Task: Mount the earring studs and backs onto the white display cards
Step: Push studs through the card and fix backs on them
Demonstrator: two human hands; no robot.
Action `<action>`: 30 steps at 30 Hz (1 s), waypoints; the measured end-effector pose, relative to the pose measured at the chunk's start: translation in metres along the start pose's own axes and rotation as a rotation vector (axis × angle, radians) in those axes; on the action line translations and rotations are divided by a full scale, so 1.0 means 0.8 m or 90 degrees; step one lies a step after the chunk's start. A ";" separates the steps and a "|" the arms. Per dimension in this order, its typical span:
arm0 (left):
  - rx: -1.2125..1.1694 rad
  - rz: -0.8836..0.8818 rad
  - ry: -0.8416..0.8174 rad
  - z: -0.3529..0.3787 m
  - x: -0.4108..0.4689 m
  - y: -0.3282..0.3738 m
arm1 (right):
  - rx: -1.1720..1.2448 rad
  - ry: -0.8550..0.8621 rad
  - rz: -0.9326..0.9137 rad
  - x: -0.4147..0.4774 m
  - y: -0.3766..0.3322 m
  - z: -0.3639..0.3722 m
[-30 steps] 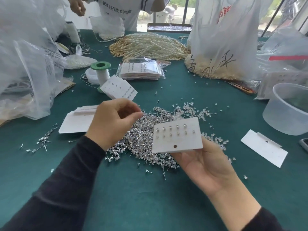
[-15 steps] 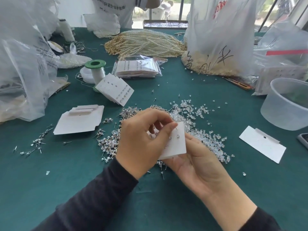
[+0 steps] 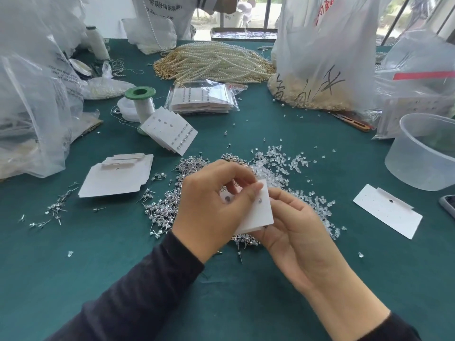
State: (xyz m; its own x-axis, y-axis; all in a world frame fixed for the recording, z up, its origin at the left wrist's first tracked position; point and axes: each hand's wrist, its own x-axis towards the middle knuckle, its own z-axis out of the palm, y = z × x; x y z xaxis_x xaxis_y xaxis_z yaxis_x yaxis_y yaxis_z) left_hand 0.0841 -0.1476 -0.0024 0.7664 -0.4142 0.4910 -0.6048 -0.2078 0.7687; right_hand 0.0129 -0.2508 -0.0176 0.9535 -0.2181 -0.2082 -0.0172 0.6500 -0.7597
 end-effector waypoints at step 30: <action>-0.268 -0.239 -0.021 0.007 -0.008 0.003 | -0.794 0.310 -0.777 0.008 0.021 -0.001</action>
State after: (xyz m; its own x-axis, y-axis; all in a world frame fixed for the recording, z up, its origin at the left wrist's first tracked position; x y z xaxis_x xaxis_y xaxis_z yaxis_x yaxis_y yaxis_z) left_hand 0.0764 -0.1503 -0.0064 0.9009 -0.4092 0.1444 -0.1485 0.0220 0.9887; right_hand 0.0182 -0.2419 -0.0324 0.4419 -0.4227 0.7912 0.1386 -0.8392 -0.5258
